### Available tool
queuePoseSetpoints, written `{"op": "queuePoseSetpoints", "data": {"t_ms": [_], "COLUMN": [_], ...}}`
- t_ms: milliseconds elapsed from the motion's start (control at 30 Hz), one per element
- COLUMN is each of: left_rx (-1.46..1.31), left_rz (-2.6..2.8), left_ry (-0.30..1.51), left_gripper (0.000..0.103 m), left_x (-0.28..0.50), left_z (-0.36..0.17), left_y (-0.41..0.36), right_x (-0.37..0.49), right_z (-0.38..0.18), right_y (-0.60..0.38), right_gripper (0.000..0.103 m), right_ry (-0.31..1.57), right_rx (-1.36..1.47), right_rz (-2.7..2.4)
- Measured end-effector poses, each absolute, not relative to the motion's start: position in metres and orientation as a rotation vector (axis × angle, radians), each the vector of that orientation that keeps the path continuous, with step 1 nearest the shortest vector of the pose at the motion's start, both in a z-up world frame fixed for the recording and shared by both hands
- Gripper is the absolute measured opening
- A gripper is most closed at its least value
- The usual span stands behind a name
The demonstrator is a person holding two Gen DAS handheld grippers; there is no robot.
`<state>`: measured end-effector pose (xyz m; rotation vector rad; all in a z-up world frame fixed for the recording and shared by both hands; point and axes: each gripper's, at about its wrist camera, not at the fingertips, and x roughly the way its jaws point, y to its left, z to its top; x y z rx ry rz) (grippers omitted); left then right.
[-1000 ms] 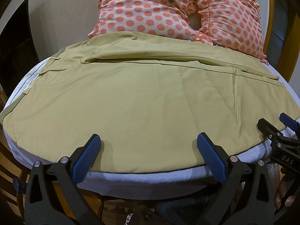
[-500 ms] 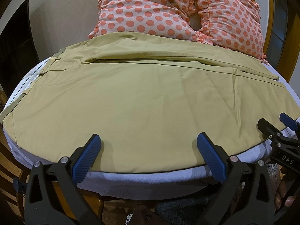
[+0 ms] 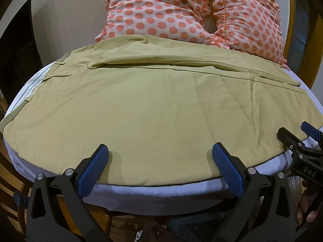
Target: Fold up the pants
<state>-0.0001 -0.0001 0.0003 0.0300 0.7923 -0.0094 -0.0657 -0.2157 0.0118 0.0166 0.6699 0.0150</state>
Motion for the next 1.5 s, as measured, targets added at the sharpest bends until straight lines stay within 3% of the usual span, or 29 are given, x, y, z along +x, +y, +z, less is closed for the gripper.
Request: {"op": "queuePoseSetpoints", "data": {"t_ms": [1233, 1333, 1500], "left_rx": [0.038, 0.058, 0.121], "left_rz": [-0.03, -0.044, 0.022], "left_ry": [0.777, 0.766, 0.666], "left_gripper": [0.101, 0.101, 0.101], "left_x": [0.0, 0.0, 0.011], "left_z": [0.004, 0.005, 0.031], "left_y": [0.003, 0.002, 0.005], "right_x": [-0.075, -0.054, 0.017], "right_z": [0.011, 0.028, 0.095], "right_y": [-0.222, -0.235, -0.313], "right_gripper": [0.102, 0.102, 0.102], "right_ry": [0.618, 0.698, 0.646], "right_rx": [0.001, 0.012, 0.158], "right_rz": [0.059, 0.092, -0.091]}}
